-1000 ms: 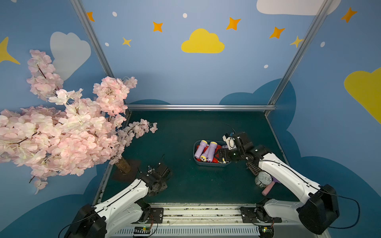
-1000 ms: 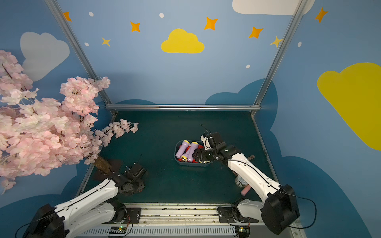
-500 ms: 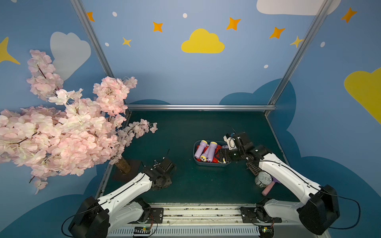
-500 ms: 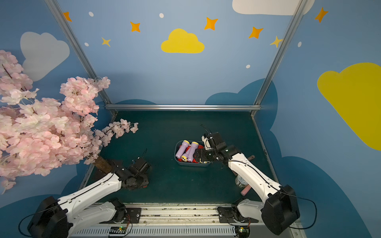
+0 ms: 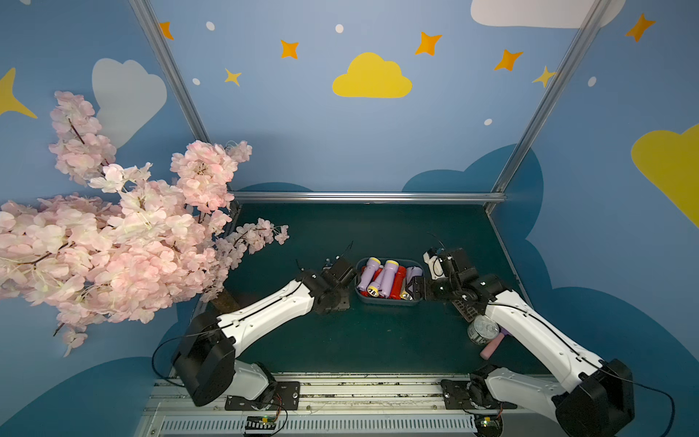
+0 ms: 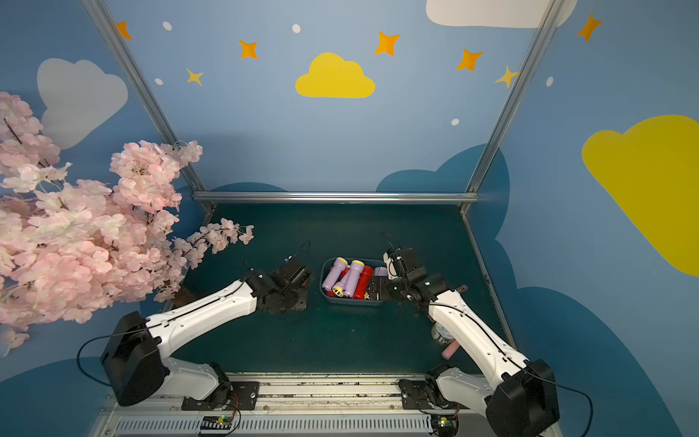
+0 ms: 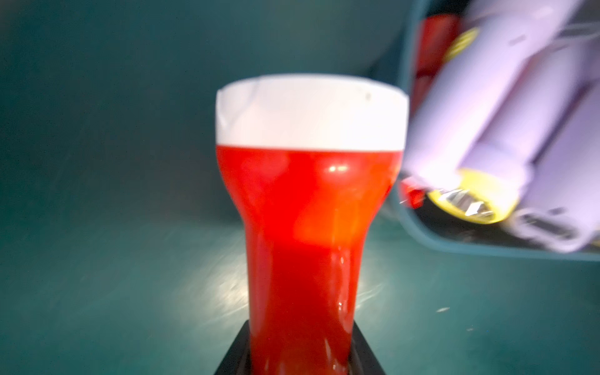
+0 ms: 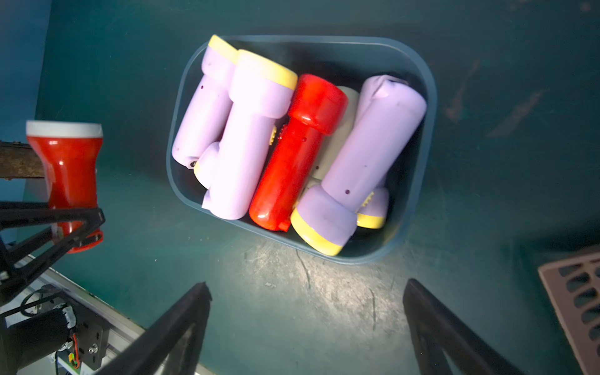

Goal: Put the flashlights into the storage boxes
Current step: Place the flashlight at the storage box.

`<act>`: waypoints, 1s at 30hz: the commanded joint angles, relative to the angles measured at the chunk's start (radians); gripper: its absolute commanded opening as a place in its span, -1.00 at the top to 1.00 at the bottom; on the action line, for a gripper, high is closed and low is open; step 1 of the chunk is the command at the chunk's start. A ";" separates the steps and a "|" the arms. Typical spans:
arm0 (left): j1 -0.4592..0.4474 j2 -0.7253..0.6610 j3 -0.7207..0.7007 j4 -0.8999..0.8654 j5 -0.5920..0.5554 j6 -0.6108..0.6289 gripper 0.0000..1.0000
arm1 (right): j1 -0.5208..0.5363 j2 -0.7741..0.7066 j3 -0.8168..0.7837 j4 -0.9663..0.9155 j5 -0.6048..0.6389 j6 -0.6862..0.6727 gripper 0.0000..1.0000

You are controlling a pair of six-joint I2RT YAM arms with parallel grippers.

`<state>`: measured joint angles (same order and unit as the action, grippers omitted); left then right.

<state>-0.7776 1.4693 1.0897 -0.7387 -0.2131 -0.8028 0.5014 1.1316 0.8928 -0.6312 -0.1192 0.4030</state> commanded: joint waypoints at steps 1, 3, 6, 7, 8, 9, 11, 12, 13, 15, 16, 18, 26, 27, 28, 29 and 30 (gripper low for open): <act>-0.017 0.083 0.113 0.013 -0.004 0.085 0.50 | -0.016 -0.036 -0.014 -0.039 0.012 -0.010 -0.86; -0.023 0.139 0.172 0.015 0.010 0.113 0.50 | -0.025 -0.048 -0.018 -0.048 0.015 -0.015 -0.86; -0.026 0.218 0.248 0.013 0.026 0.150 0.50 | -0.042 -0.068 -0.026 -0.056 0.013 -0.018 -0.86; -0.028 0.242 0.273 0.012 0.033 0.161 0.50 | -0.048 -0.074 -0.029 -0.058 0.013 -0.019 -0.86; -0.028 0.263 0.295 0.009 0.037 0.167 0.50 | -0.053 -0.078 -0.031 -0.060 0.012 -0.020 -0.86; -0.028 0.285 0.317 0.009 0.045 0.177 0.50 | -0.059 -0.082 -0.032 -0.062 0.011 -0.021 -0.86; -0.030 0.324 0.356 0.007 0.058 0.194 0.50 | -0.069 -0.085 -0.038 -0.062 0.009 -0.022 -0.86; -0.031 0.345 0.376 0.006 0.062 0.202 0.51 | -0.077 -0.085 -0.040 -0.062 0.006 -0.024 -0.86; -0.031 0.364 0.396 0.001 0.065 0.207 0.51 | -0.082 -0.085 -0.040 -0.062 0.003 -0.026 -0.86; -0.029 0.400 0.434 -0.008 0.072 0.220 0.52 | -0.092 -0.084 -0.041 -0.062 -0.001 -0.030 -0.86; -0.031 0.417 0.452 -0.014 0.075 0.224 0.52 | -0.098 -0.084 -0.043 -0.062 -0.004 -0.032 -0.86; -0.031 0.444 0.480 -0.020 0.082 0.233 0.52 | -0.109 -0.081 -0.043 -0.062 -0.007 -0.038 -0.86; -0.030 0.497 0.528 -0.047 0.095 0.248 0.24 | -0.151 -0.061 -0.046 -0.048 -0.039 -0.049 -0.86; -0.030 0.497 0.527 -0.048 0.096 0.252 0.22 | -0.154 -0.057 -0.046 -0.044 -0.043 -0.050 -0.86; -0.030 0.497 0.527 -0.051 0.094 0.253 0.20 | -0.157 -0.054 -0.046 -0.040 -0.047 -0.050 -0.86; -0.030 0.496 0.526 -0.053 0.093 0.255 0.16 | -0.159 -0.050 -0.046 -0.036 -0.050 -0.050 -0.86; -0.031 0.494 0.526 -0.054 0.093 0.257 0.10 | -0.160 -0.045 -0.045 -0.033 -0.055 -0.050 -0.86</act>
<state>-0.8062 1.9507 1.5993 -0.7654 -0.1284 -0.5629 0.3485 1.0744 0.8581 -0.6712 -0.1501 0.3622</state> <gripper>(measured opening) 0.433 0.930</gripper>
